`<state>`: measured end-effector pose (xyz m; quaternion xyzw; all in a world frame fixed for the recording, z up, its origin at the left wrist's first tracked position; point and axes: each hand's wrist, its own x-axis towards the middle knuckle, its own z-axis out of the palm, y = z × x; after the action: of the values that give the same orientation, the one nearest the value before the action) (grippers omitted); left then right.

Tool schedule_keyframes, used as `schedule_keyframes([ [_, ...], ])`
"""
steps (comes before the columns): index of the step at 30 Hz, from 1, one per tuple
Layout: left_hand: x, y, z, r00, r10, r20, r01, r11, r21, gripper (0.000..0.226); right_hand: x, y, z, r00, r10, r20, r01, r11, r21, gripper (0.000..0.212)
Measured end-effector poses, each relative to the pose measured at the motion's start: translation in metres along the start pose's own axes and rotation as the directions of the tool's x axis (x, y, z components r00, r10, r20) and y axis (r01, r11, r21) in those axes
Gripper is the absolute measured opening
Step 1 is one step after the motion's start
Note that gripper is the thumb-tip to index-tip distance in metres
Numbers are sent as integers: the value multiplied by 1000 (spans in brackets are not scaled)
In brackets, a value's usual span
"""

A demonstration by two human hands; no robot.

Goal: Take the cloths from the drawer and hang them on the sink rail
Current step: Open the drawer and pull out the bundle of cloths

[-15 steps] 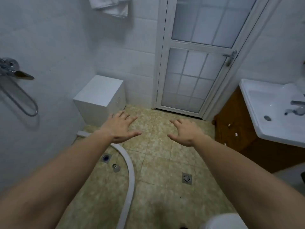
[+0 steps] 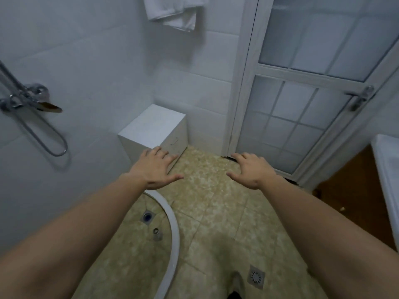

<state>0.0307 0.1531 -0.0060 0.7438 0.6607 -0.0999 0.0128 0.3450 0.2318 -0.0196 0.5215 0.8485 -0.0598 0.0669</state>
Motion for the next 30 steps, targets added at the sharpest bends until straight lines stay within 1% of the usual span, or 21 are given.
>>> schedule_keyframes([
  [2,22,12,-1,998,-15,54,15,1000,-10,101,26,23,0,999,-40,32,40,999,6,78],
  [4,42,26,-1,997,-41,71,43,999,-33,100,53,44,0,995,-74,59,75,997,-7,79],
  [7,69,34,-11,996,-60,62,62,997,-35,98,92,69,-8,993,-79,87,80,997,0,80],
  [10,99,25,-21,997,-69,23,69,997,-15,96,132,79,-12,990,-93,109,93,996,5,80],
  [16,163,-36,-18,985,-168,28,169,985,-20,98,223,68,-25,978,-173,115,174,985,4,78],
  [22,242,-110,-5,970,-241,-24,240,969,-60,98,328,37,-38,971,-202,129,211,976,-59,81],
  [28,298,-184,5,955,-295,-2,293,949,-115,104,412,-5,-47,954,-263,144,272,961,-48,80],
  [30,309,-205,8,948,-317,31,318,940,-120,101,434,-14,-52,949,-277,147,287,957,-49,78],
])
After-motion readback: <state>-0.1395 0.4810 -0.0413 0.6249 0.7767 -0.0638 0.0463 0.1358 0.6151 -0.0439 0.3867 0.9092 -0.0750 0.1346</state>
